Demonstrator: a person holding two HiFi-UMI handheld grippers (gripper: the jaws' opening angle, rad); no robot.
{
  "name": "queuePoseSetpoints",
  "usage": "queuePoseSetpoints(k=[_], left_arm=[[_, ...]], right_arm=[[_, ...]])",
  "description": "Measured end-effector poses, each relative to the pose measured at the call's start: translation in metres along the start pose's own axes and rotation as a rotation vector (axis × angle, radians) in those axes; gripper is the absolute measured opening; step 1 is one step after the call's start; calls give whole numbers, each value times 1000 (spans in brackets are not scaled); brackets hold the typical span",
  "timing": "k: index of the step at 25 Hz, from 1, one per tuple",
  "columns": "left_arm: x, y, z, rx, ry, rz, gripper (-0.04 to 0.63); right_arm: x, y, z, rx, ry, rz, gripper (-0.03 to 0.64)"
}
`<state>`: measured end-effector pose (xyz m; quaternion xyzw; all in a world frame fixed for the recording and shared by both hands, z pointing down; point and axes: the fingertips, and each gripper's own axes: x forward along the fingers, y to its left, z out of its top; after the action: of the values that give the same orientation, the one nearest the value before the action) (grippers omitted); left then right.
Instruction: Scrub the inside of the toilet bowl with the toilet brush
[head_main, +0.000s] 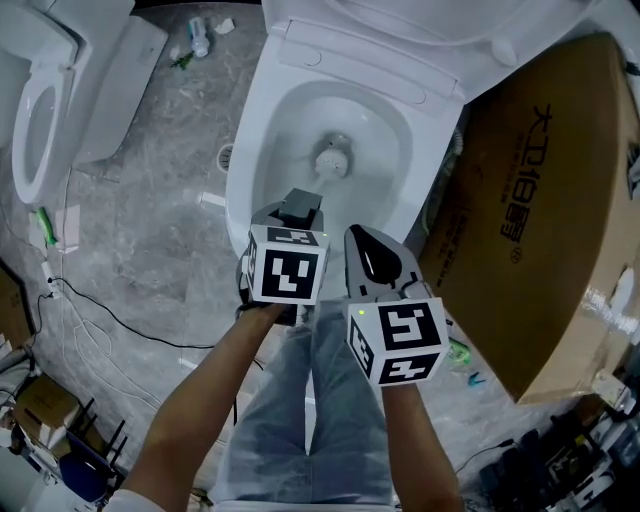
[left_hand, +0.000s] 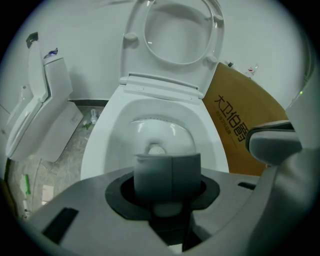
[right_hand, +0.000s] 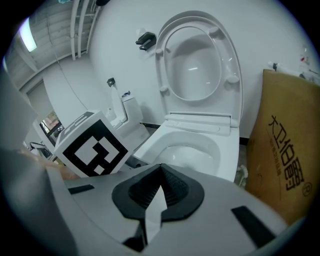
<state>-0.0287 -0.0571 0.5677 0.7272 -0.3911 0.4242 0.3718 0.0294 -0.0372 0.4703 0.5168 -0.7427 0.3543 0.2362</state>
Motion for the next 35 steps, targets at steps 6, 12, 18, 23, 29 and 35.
queuePoseSetpoints(k=[6,12,18,23,29,35], left_arm=[[23,3,2,0,7,11,156],[28,5,1,1,11,14,156],[15,0,-10,3,23,13,156],[-2,-1,-24,4,27,15,156],[-31,-7,-28,-9,26,5,156],[-76,-18,-20,0,-6,-10,156]], right_arm=[[11,-9,-3,-8,3,-4,3],[14,-14,-3,-11,1,-10,3],[13,-6,-3,-11,-1,-3,3],[6,2,-2,-19,0,-6,2],[-10,12,4,-40,4,-15,2],[-35,22,19,-36,-6,-39,3]])
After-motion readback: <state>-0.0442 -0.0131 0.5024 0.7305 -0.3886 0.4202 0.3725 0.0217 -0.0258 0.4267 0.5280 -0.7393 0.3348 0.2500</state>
